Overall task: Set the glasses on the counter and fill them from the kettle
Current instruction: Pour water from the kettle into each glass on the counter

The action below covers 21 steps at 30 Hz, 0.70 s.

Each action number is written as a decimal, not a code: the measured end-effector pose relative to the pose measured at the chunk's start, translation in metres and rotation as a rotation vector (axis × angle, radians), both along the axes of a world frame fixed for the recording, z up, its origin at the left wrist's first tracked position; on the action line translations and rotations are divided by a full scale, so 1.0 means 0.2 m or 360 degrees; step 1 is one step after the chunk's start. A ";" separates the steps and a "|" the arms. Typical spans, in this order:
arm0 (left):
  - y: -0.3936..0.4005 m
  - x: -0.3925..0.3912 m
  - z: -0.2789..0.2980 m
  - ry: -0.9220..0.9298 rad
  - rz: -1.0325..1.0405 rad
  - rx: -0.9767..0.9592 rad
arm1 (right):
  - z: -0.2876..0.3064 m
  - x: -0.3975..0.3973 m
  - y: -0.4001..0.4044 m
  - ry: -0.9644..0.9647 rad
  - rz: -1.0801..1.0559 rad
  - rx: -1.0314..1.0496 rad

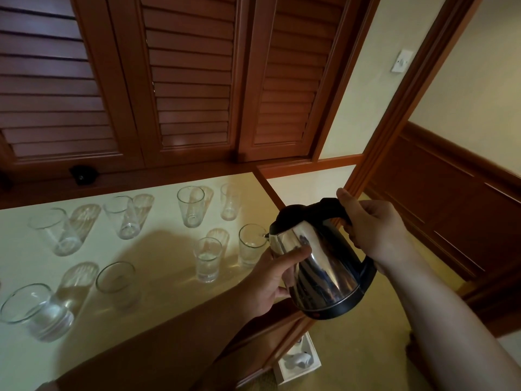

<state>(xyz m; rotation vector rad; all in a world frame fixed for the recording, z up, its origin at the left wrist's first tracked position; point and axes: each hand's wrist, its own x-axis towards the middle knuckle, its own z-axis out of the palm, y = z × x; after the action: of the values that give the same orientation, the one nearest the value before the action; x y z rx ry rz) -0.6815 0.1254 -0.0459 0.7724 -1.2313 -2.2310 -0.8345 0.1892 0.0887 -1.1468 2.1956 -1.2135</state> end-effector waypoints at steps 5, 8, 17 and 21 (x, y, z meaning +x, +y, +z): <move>0.00 0.01 0.02 -0.0037 -0.0013 0.0018 | 0.01 0.01 -0.01 0.0020 0.0026 -0.0007; 0.00 0.01 0.03 -0.0019 -0.0026 0.0004 | 0.02 0.01 -0.01 0.0019 0.0031 0.0001; 0.00 0.02 0.07 0.0048 -0.0016 0.0007 | 0.02 0.01 -0.02 0.0025 0.0015 -0.0039; 0.01 0.03 0.08 0.0007 -0.0020 0.0002 | 0.00 0.01 -0.02 0.0037 0.0012 -0.0043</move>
<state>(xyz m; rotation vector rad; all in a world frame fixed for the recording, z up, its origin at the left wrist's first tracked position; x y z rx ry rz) -0.6758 0.1282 -0.0305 0.7617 -1.2361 -2.2425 -0.8327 0.1858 0.0881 -1.1848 2.1961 -1.2358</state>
